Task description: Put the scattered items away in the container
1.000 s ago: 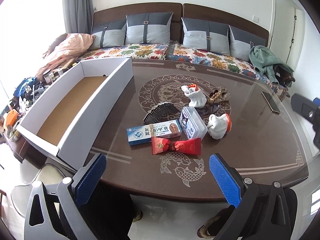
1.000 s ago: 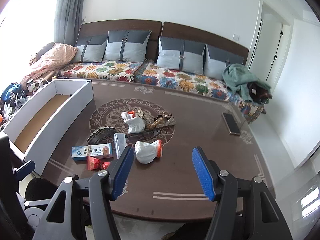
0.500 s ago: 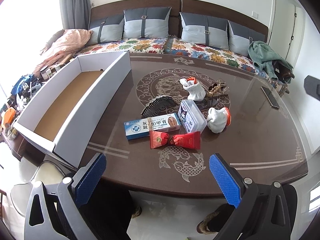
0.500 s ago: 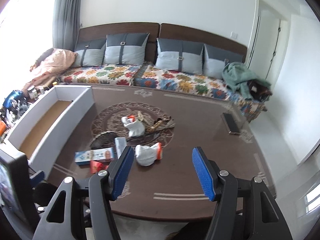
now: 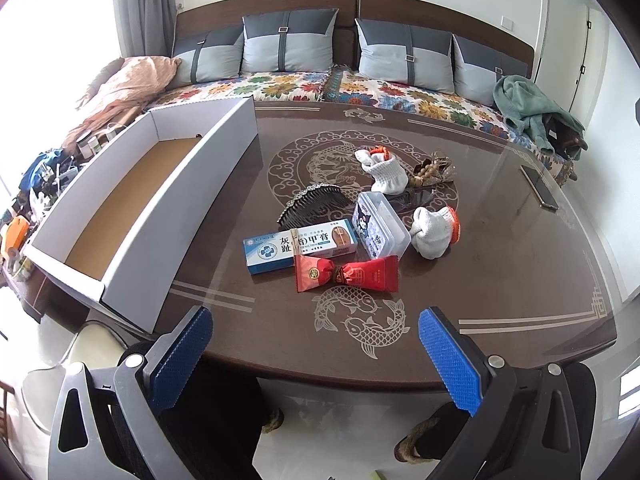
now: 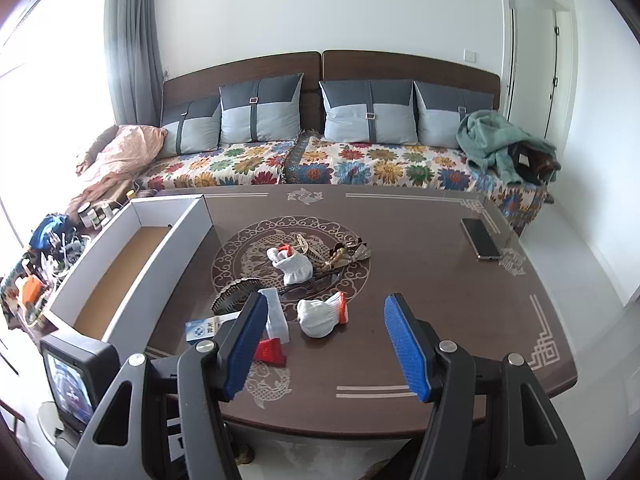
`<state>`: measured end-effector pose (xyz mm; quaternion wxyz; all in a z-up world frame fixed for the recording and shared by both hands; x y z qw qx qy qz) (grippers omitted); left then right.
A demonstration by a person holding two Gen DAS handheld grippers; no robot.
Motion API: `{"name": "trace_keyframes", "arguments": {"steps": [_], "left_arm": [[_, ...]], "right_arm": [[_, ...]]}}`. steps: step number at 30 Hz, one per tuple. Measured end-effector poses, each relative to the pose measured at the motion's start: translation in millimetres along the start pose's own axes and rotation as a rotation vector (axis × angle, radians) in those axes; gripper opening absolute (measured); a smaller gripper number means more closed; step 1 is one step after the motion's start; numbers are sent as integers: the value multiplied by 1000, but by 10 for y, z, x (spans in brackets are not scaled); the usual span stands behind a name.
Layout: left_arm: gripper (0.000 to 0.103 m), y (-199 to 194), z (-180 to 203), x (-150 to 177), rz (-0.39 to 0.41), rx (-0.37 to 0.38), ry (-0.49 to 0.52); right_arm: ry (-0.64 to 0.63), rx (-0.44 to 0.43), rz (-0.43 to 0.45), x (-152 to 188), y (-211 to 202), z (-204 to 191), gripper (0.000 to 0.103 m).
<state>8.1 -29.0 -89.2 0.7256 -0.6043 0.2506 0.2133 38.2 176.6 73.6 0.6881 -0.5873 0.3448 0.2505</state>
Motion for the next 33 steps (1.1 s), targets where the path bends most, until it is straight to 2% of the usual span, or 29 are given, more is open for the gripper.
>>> {"name": "trace_keyframes", "arguments": {"steps": [10,15,27,33], "left_arm": [[103,-123,-49,-74,13,12,-26],[103,-303,-39,-178,23,8,-27],[103,-707,-2,-370,-24,-106,46],[103,-989,47,-452,15,-174,104]], "right_arm": [[-109,105,105,-62,-166,-162,62],[-152,129,103,-30,-111,-239,62],[-202,156,66,72,61,-258,62],[-184,160,47,79,140,-179,62]]}}
Point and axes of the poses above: each gripper's, at about its wrist camera, not at the fingertips, and y roughly the way its jaws point, z to its right, x to its underside, the point moved 7 cm from there along y, roughly the way its jaws point, and after that the axes turned 10 degrees about x, right-handed, at the moved point
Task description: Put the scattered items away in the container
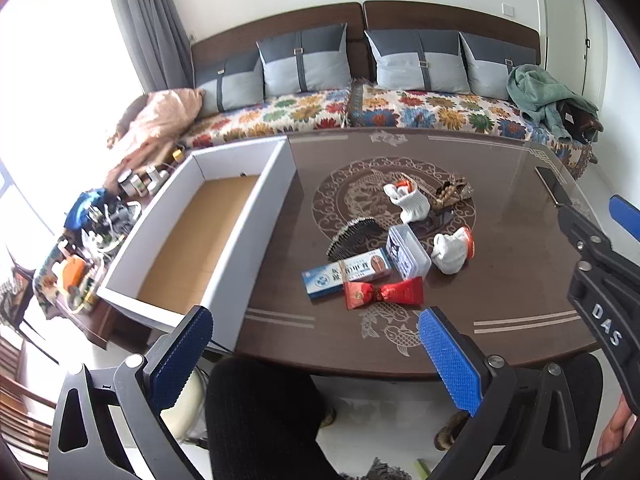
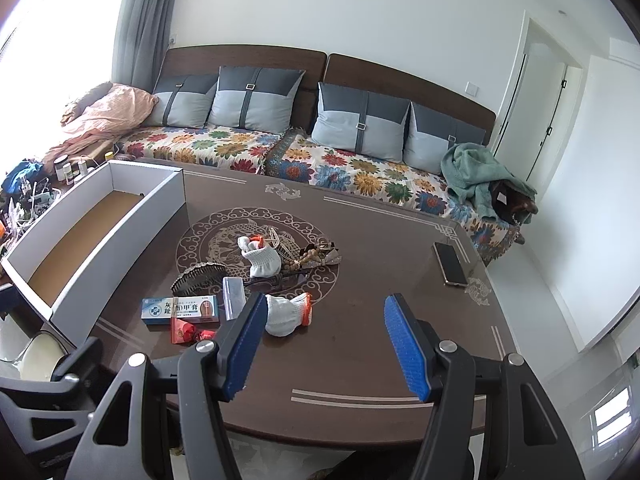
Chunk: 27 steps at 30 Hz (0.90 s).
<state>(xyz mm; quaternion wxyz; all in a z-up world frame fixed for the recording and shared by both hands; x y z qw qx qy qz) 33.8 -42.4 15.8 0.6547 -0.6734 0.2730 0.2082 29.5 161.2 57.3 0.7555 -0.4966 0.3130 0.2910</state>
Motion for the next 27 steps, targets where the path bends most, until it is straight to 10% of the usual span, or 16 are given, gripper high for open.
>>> {"name": "trace_keyframes", "arguments": {"steps": [13,20,27], "left_arm": [[103,-160,-94,-95,42,-58,24],[103,425,50,160,-114,239,-80],[103,787,203,397,-189,341,-141]], "right_arm": [[-14,4,-18,-15,99,-58,62],[-13,2,-40,18,196,-71,62],[-8,21,-64,60,327,-27,62]]}}
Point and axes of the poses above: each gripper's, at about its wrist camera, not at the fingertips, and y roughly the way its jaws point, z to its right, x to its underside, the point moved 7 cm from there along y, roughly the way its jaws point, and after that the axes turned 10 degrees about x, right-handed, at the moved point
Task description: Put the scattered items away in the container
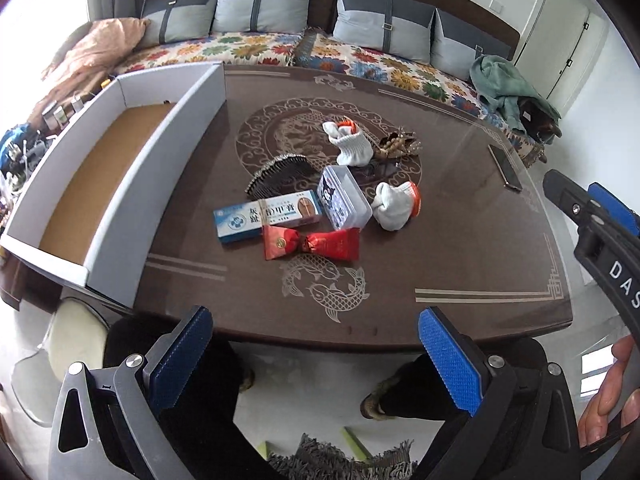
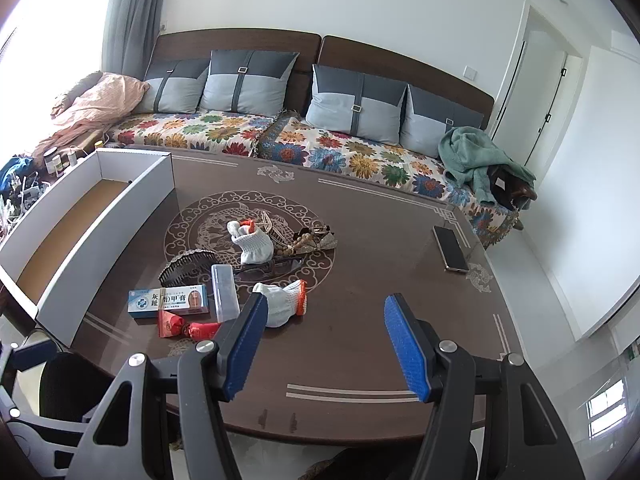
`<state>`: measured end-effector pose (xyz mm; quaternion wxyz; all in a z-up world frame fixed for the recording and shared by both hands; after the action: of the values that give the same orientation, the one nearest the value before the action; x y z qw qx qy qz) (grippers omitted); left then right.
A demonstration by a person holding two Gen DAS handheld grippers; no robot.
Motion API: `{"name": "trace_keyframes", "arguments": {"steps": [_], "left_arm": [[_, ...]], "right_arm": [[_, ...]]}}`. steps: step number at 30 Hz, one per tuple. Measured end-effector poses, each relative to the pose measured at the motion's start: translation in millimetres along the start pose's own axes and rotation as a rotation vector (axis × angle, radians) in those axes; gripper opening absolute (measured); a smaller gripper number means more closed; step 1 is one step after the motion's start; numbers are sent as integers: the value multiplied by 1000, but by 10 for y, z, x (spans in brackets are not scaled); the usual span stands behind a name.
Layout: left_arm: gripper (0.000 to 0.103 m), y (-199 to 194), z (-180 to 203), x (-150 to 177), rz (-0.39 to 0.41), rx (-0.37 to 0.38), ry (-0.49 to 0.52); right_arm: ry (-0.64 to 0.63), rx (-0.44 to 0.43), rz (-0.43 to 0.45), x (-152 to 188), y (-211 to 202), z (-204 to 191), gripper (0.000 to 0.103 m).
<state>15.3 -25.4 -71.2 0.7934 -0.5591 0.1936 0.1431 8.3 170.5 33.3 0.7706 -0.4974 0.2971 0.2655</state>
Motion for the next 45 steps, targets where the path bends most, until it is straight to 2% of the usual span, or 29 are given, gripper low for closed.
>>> {"name": "trace_keyframes", "arguments": {"steps": [12,20,27,45], "left_arm": [[103,112,-127,-47,-8,-1,-31],[103,106,-84,-152,37,-31,12],[103,146,-87,-250,47,-26,22],[103,437,354,-619,64,-26,112]], "right_arm": [[-30,16,-20,-23,125,-109,62],[-41,40,-25,-71,188,-136,62],[-50,66,-42,-124,277,-145,62],[11,130,-66,-268,613,232,62]]}}
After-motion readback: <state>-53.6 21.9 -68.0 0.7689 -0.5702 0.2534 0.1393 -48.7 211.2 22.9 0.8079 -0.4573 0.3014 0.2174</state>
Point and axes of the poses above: each gripper's, at about its wrist camera, not at the fingertips, and y roughly the way its jaws point, z to its right, x to its underside, the point moved 7 cm from there along y, roughly the way its jaws point, and after that the axes turned 10 degrees about x, right-handed, at the moved point
